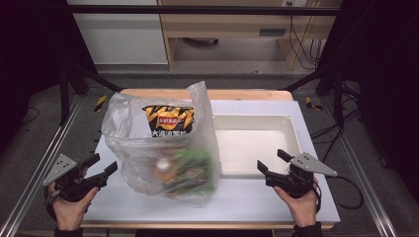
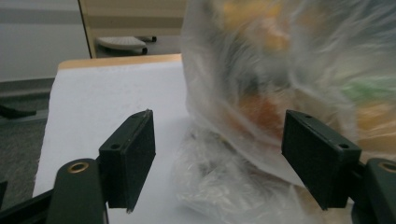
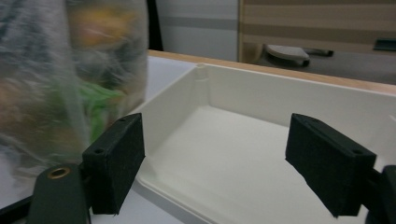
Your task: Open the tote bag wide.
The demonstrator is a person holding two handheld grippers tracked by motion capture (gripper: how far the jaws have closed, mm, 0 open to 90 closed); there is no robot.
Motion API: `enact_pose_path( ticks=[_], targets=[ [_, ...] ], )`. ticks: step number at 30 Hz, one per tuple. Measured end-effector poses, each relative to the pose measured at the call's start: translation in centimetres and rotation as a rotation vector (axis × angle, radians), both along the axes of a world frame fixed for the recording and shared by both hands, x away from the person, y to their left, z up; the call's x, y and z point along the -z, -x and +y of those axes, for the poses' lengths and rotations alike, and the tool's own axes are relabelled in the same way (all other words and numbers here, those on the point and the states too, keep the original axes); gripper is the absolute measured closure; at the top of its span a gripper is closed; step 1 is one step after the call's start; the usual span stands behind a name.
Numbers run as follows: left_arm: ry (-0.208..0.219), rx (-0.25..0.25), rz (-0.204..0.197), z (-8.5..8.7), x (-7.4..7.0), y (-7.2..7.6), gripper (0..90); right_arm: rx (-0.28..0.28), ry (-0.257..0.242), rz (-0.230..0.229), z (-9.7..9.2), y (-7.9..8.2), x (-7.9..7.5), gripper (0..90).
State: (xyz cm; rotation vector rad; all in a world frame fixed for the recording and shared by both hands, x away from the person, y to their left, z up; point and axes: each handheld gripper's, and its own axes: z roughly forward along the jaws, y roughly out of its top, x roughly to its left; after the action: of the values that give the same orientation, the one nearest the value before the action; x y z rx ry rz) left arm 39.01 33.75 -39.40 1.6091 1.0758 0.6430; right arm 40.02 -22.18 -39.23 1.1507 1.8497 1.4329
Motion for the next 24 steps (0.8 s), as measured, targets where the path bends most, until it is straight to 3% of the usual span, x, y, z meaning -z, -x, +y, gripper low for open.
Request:
enact_pose_path(
  ticks=[5, 11, 15, 17, 20, 24],
  targets=[
    [0.011, 0.043, -0.029, -0.7, -0.9, 0.8, 28.1, -0.114, 0.001, 0.002, 3.1, 0.0, -0.9, 24.2],
    [0.012, 0.088, -0.054, -1.8, -1.8, 1.6, 32.0, -0.206, 0.014, 0.001, 6.3, -0.4, -1.7, 30.2],
    [0.007, 0.101, -0.045, -2.8, -1.8, 1.4, 35.2, -0.255, 0.007, 0.007, 8.2, -1.0, -2.2, 33.7],
    [-0.02, 0.092, -0.02, -3.3, -1.5, 1.0, 37.8, -0.277, 0.001, 0.005, 9.0, -1.2, -2.5, 35.8],
    [-0.03, 0.109, 0.006, -3.4, -1.3, 0.7, 46.3, -0.315, -0.019, 0.001, 10.5, -1.6, -3.0, 39.3],
    [-0.045, 0.12, 0.028, -3.6, -1.2, 0.6, 61.0, -0.333, -0.001, 0.001, 11.8, -2.2, -3.3, 43.4]
  ],
)
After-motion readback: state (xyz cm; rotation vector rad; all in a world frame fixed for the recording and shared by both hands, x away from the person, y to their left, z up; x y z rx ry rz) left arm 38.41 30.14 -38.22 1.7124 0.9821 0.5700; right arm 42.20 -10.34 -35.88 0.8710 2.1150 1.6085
